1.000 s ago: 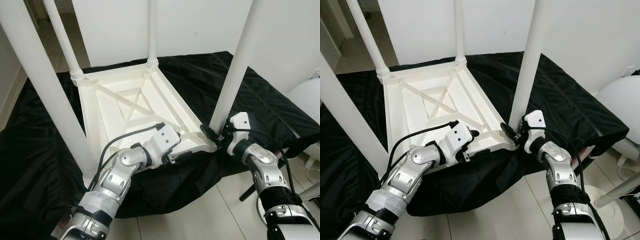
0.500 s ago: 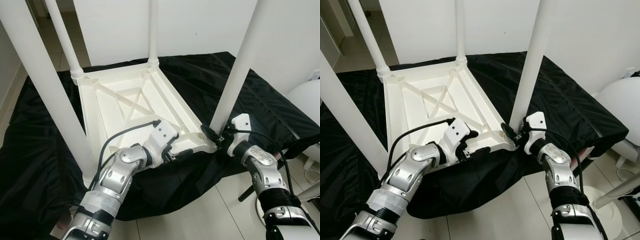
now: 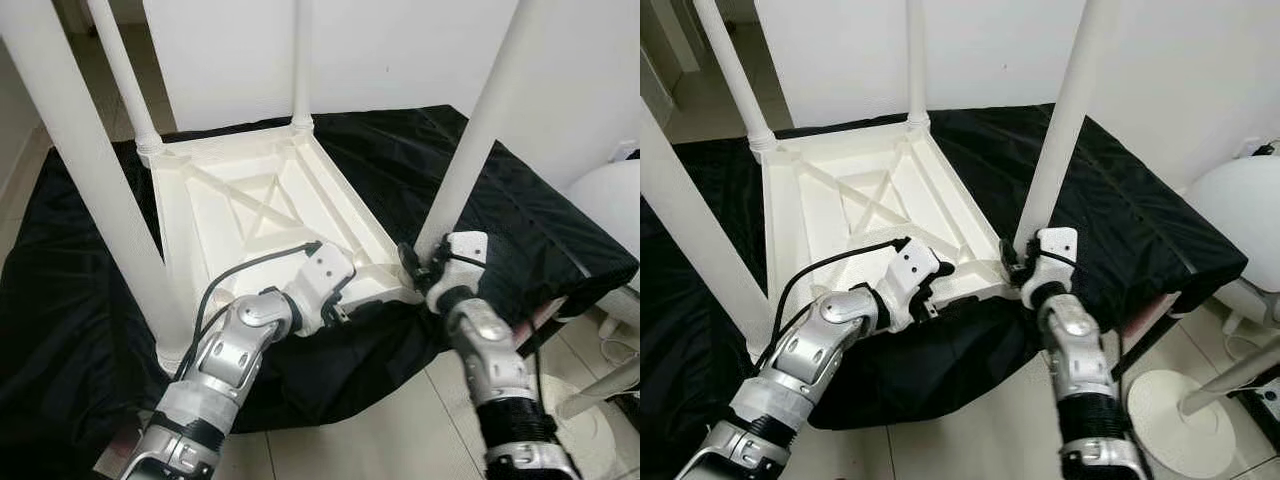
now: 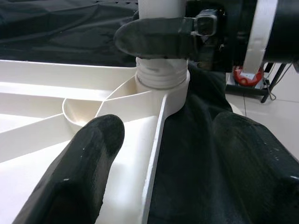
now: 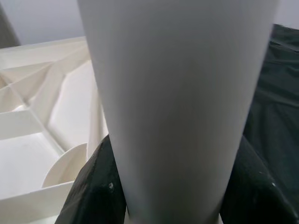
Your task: Building children table
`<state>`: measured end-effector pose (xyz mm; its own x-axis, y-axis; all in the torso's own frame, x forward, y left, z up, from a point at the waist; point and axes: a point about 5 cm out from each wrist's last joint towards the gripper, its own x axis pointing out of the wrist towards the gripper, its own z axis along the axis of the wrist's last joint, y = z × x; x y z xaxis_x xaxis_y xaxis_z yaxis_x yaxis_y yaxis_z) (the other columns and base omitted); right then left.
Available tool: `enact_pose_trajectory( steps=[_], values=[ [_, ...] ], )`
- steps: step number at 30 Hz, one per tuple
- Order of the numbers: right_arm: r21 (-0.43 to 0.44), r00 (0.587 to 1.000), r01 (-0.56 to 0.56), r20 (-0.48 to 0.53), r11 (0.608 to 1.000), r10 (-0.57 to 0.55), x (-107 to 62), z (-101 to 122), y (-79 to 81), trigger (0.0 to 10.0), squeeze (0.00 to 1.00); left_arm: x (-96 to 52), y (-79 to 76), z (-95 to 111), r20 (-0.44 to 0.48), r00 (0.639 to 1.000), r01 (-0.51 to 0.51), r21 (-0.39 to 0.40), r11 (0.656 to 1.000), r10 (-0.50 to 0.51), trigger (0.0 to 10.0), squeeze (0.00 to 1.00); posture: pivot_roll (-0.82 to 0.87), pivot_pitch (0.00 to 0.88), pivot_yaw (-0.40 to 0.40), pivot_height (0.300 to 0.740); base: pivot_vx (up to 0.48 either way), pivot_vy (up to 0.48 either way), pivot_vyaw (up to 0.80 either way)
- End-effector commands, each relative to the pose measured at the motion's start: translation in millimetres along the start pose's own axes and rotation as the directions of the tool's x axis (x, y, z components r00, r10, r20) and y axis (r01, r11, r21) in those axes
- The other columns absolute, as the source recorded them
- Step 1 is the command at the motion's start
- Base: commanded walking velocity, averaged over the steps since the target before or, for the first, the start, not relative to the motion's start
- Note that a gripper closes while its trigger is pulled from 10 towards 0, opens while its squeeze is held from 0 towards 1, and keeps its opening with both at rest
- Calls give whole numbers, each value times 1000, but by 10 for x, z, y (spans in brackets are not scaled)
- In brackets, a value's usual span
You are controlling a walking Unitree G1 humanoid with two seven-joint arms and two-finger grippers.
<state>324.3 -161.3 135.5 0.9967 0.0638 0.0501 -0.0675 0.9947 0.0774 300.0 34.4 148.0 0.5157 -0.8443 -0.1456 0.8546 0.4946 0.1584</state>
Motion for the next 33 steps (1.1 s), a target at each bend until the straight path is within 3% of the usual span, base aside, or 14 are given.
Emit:
enact_pose_trajectory(
  steps=[1,3,6,7,12,13,19,25,26,27,32,33],
  values=[
    [56,984,177,-44,983,-175,-54,-81,-28,10000,0,11,32,24,4,1000,-30,7,1000,30,10000,0,-65,0,3,740,0,0,0],
    [48,975,218,-49,975,-216,-69,-87,-14,10000,0,13,31,21,4,1000,-30,6,1000,30,10000,0,-65,0,3,740,0,0,0],
    [97,956,289,-70,952,-283,-114,-119,225,10000,0,14,17,18,5,1000,-29,6,1000,29,10000,0,-61,0,-1,740,0,0,0],
    [100,965,259,-77,961,-252,-107,-123,299,10000,0,13,15,16,5,1000,-31,4,1000,31,10000,0,-59,0,1,740,0,0,0],
    [112,990,138,-32,984,-135,-119,-32,355,10000,0,-4,9,3,-1,1000,-31,6,1000,31,10000,0,-59,0,-1,740,0,0,0],
    [117,994,111,-13,987,-110,-130,-5,371,10000,1000,-10,16,-1,-3,999,-34,6,999,34,10000,0,-59,0,-1,740,0,0,0],
    [135,997,76,14,988,-79,-147,43,385,10000,1000,-12,55,16,4,998,-57,4,998,57,10000,0,-46,0,-14,740,0,0,0],
    [93,999,-18,31,995,16,-181,54,339,10000,1000,-5,53,29,8,998,-57,6,998,57,10000,0,-42,0,-18,740,0,0,0],
    [71,999,-46,30,996,44,-203,48,278,10000,773,-7,46,31,8,999,-53,7,999,53,10000,0,-45,0,-15,740,0,0,0],
    [50,997,-69,34,996,67,-225,52,197,10000,0,-13,46,25,5,999,-51,13,999,51,10000,0,-46,0,-17,740,0,0,0],
    [-6,995,-94,44,996,94,-255,65,61,10000,0,-22,62,16,1,999,-53,27,998,53,10000,0,-57,0,-12,740,0,0,0],
    [-59,993,-110,37,992,112,-272,45,-34,10000,0,-17,93,20,2,998,-61,33,998,61,10000,0,-57,0,-12,740,0,0,0]
  ],
)
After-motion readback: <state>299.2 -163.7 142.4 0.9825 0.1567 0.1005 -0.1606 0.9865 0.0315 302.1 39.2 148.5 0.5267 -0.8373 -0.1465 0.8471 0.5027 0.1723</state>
